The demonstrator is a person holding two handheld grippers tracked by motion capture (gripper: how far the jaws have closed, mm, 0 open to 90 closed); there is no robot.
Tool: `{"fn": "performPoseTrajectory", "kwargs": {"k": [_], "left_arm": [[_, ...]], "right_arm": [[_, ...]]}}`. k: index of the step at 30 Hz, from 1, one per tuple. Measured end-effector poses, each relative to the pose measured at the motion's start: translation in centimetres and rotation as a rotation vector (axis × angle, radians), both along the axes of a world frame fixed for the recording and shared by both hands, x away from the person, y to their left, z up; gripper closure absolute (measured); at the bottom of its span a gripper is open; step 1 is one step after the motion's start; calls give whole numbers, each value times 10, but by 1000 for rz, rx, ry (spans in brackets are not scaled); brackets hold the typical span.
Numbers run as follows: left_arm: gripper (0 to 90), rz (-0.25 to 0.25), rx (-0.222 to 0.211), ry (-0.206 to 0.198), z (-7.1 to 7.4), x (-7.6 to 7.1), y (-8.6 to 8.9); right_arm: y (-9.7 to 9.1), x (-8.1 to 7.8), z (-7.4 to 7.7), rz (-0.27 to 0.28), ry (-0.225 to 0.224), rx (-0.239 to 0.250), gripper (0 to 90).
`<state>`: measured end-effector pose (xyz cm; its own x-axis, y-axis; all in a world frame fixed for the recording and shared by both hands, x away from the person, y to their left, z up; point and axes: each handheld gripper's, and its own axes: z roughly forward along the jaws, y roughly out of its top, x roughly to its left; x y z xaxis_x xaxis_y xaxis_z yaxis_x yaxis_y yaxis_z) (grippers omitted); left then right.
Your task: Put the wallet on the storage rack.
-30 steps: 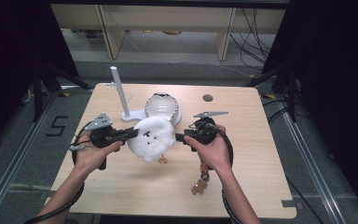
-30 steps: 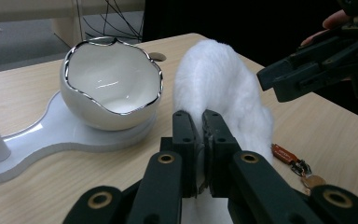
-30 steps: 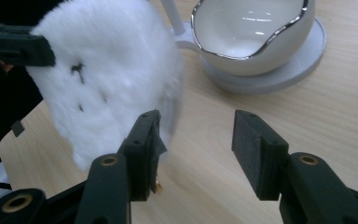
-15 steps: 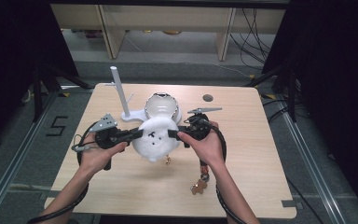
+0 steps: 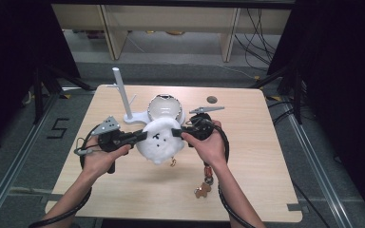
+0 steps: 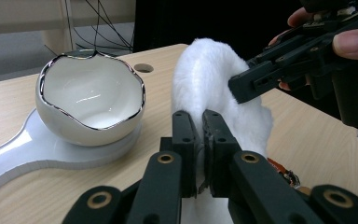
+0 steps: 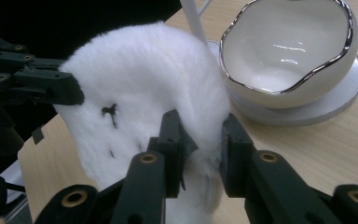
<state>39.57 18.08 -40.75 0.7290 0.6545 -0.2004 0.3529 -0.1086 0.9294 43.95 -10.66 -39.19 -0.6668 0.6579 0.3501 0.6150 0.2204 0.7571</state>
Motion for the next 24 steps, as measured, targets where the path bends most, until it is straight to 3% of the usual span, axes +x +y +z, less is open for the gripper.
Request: {"fn": "performPoseTrajectory", "kwargs": {"k": [3, 8, 11, 12, 17, 18, 23, 24], "left_arm": [[834, -5, -2, -8, -2, 1, -1], [801, 10, 50, -41, -1, 0, -3], [702, 24, 53, -56, -2, 1, -2], [659, 33, 56, -57, -2, 2, -1], [551, 66, 67, -79, -4, 0, 6], [521, 76, 72, -85, -6, -3, 11], [484, 106, 70, -102, -12, -11, 25], [467, 116, 72, -104, -14, -14, 29]], "right_arm": [[0, 0, 2, -1, -40, -25, 777], [3, -6, 7, -26, -92, -39, 786], [4, -6, 10, -25, -122, -41, 789], [3, -5, 12, -19, -151, -60, 790], [6, -5, 15, -20, -161, -55, 790], [6, -3, 16, -26, -184, -58, 790], [5, 0, 22, -26, -177, -66, 790], [4, 3, 24, -30, -208, -83, 790]]}}
